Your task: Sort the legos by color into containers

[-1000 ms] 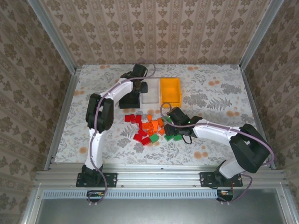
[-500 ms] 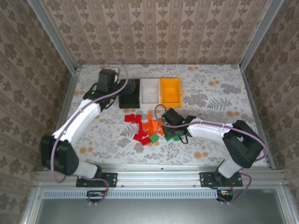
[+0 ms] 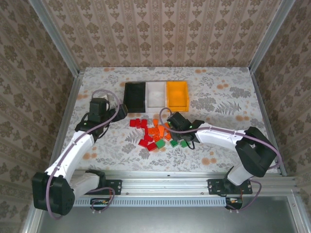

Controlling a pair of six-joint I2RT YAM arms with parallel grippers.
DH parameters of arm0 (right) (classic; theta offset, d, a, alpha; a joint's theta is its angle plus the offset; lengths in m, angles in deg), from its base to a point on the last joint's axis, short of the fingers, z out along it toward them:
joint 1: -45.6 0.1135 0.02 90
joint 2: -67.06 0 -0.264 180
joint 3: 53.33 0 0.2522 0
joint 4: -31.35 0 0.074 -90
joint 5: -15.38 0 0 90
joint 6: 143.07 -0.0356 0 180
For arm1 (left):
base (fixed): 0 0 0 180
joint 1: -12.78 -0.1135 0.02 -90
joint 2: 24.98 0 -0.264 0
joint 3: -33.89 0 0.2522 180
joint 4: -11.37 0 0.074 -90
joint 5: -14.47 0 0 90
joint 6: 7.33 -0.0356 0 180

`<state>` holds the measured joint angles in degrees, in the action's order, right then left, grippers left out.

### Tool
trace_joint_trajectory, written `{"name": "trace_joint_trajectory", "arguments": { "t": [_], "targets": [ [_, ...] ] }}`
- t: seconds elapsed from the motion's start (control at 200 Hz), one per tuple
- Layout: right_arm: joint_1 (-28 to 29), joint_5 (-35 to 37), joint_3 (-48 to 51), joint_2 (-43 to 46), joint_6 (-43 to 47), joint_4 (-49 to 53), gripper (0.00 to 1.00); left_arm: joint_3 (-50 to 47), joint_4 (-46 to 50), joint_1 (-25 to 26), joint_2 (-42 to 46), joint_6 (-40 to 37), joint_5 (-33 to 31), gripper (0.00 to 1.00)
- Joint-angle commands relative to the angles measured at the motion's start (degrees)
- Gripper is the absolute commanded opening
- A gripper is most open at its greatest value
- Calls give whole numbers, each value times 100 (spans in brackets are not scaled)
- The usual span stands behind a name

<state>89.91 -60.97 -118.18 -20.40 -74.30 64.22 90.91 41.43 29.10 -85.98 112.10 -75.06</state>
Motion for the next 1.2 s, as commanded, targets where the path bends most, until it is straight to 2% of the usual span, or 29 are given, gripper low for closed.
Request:
{"name": "trace_joint_trajectory", "arguments": {
  "t": [0.0, 0.115, 0.19, 0.315, 0.415, 0.585, 0.715, 0.775, 0.94, 1.195],
  "targets": [
    [27, 372, -284, 439, -35, 270, 24, -231, -228, -50, 61, 258, 225, 96],
    [-131, 592, -720, 474, 211, 381, 24, -419, -470, -50, 37, 478, 464, 96],
    [-407, 622, -1114, 274, 387, 360, 24, -687, -949, -50, -51, 782, 898, 96],
    [-1057, 452, -1871, -390, 489, 148, 23, -1073, -1790, -8, -431, 1305, 1608, 96],
    [-1489, 259, -2604, -1270, 507, 136, 22, -1257, -2213, 36, -752, 1590, 2024, 96],
    [-1872, -27, -3985, -2662, 621, 471, 22, -1382, -1960, 82, -755, 1492, 2126, 96],
    [-2020, -126, -4810, -3351, 682, 829, 23, -1394, -1551, 87, -514, 1272, 1933, 96],
    [-2023, -113, -5086, -3578, 737, 976, 27, -1328, -1328, 123, -349, 1147, 1817, 96],
    [-2012, 30, -5193, -3576, 692, 1024, 41, -1144, -978, 188, -49, 858, 1483, 97],
    [-1937, 274, -4683, -2544, 736, 936, 46, -1048, -970, 197, -155, 765, 1524, 99]
  ]
}}
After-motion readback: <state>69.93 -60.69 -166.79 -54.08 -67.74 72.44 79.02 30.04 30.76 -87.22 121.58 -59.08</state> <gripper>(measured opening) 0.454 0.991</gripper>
